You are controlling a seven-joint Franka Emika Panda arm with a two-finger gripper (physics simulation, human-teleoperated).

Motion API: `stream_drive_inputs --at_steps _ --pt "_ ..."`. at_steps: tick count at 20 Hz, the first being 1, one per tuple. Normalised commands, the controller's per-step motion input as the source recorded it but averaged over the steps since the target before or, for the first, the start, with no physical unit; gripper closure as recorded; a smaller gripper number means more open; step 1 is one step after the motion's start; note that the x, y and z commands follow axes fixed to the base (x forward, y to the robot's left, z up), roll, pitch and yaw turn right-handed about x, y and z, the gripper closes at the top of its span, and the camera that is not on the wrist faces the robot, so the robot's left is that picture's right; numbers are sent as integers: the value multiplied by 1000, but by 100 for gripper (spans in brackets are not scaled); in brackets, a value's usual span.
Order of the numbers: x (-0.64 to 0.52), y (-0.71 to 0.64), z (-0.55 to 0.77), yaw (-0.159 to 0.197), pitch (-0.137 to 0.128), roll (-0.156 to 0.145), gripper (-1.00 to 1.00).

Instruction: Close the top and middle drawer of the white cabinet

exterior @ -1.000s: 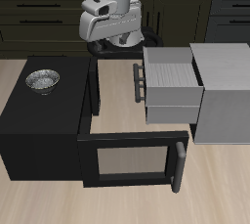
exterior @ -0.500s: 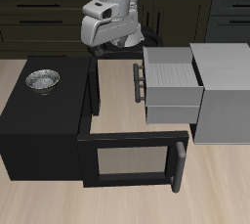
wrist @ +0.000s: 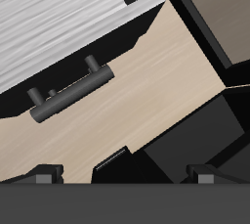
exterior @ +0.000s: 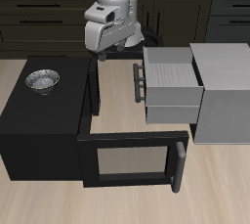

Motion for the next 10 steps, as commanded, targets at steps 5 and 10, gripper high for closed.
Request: stream_drive_inputs --at_steps 5,10 --pt "86 48 -87 147 15 -2 -100" --pt "29 8 -81 89 15 27 -100"
